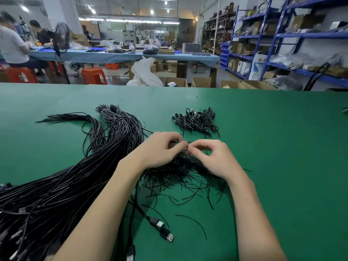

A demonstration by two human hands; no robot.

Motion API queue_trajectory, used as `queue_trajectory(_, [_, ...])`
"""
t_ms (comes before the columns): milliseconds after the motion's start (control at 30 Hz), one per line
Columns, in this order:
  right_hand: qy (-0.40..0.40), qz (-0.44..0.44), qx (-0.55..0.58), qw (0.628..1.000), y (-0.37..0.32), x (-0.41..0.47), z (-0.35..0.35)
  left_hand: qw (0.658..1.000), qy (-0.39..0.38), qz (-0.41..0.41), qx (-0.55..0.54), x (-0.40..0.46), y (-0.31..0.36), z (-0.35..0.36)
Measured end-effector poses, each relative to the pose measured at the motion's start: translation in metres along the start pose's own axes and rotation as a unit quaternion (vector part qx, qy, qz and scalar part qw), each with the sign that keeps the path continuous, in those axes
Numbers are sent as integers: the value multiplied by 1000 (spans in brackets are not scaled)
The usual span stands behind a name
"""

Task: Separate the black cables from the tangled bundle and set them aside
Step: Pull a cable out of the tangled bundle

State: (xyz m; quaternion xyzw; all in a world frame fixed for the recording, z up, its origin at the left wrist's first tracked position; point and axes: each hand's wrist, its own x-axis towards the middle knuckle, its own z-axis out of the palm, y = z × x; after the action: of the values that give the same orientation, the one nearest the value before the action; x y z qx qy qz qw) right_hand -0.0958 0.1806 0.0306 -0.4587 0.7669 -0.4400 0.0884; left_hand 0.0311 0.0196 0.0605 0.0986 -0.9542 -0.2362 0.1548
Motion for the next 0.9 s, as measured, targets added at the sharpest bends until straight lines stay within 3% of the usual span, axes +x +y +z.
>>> queue_trajectory(67, [7, 4, 9, 1000, -1, 0, 5, 991, 79, 13, 103, 0, -4, 0])
queue_trajectory(133, [86, 26, 56, 994, -4, 3, 10, 964, 211, 37, 158, -1, -5, 0])
queue_trajectory(200, [191, 44, 121, 973, -8, 7, 14, 933, 342, 86, 79, -2, -2, -2])
queue_trajectory(233, [216, 45, 158, 963, -11, 10, 15, 927, 364, 92, 16, -1, 0, -4])
queue_trajectory(267, [213, 38, 195, 957, -14, 12, 17, 938, 337, 71, -50, 0, 2, -5])
queue_trajectory(333, [156, 5, 245, 957, -20, 13, 20, 976, 155, -31, -148, 2, 5, -6])
queue_trajectory(400, [87, -42, 255, 962, -22, 13, 24, 966, -28, -83, -243, 2, 5, 0])
queue_trajectory(433, [50, -59, 249, 965, -22, 13, 26, 951, -60, -78, -293, 3, 6, 6])
queue_trajectory(533, [-62, -60, 242, 966, -24, 11, 36, 876, -9, -67, -478, 7, 7, 16])
queue_trajectory(700, [-116, -18, 249, 961, -20, 8, 38, 762, 59, -46, -643, 12, -1, 12])
queue_trajectory(900, [-175, -3, 200, 964, -14, 7, 38, 729, -22, -4, -684, 7, -2, 2])
